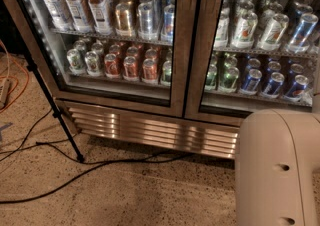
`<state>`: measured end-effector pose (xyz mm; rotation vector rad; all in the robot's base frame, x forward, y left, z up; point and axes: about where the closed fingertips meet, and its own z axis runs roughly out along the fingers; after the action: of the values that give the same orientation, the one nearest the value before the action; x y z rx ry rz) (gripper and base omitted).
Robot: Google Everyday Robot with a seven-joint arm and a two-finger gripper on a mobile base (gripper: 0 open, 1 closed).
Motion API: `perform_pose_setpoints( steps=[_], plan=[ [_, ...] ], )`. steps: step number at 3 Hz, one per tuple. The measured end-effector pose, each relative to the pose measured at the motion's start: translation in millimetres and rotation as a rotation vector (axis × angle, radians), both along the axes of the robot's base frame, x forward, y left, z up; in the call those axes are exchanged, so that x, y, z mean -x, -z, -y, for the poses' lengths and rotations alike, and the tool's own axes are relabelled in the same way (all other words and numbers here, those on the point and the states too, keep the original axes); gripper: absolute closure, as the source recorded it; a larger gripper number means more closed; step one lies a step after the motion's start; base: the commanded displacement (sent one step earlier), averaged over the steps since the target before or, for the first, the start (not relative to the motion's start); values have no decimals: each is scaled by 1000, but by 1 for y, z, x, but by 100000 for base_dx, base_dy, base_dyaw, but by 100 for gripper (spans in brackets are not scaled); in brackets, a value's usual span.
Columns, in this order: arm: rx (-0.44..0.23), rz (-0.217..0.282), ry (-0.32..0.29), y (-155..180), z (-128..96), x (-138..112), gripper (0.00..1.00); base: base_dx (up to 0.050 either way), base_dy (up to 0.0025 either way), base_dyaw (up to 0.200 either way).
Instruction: Open right fridge door
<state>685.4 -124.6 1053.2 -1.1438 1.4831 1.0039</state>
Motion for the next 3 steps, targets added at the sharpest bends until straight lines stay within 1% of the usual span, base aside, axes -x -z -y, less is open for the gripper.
perform_pose_setpoints(
  steps=[3],
  plan=[
    [-1, 1, 4, -1, 1, 0, 100, 0, 0, 0]
  ],
)
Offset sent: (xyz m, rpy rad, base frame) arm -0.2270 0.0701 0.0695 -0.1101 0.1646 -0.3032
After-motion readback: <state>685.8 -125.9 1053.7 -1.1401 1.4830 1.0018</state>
